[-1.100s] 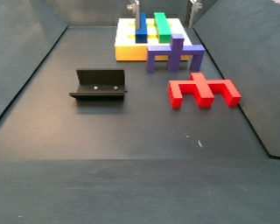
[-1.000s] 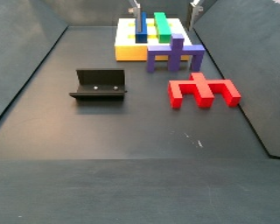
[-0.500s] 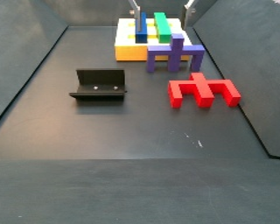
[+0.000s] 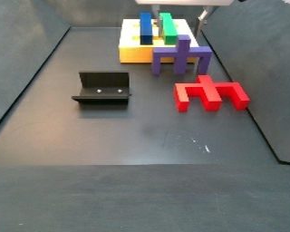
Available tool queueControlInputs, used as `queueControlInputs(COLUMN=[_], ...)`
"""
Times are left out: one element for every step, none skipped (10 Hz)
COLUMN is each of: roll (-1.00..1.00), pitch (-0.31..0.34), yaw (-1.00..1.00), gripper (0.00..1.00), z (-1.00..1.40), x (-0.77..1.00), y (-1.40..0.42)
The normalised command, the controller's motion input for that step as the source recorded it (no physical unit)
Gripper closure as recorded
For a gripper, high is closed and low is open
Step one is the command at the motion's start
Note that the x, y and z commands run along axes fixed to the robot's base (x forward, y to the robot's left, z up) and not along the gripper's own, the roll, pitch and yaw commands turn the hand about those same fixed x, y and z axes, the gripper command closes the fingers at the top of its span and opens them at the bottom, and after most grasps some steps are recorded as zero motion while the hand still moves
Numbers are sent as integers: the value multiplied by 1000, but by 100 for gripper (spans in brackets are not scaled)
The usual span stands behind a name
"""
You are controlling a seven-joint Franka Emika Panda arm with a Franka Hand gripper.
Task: Pick up the purple object. Move up. Move to above the board. Insert the purple object.
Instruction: Pick up the purple object.
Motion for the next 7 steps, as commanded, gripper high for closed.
queueControlInputs(roll=[149,221,241,200,170,223,153], pitch=[-97,-37,-11,0,0,0,50], yaw=[6,129,131,194,114,49,0], gripper=[0,0,0,0,0,0,0], z=[-226,-426,-480,-411,-374,-263,-149], x=[-300,-23,-74,-149,-54,0,0], y=[-491,-446,-391,-180,0,0,3])
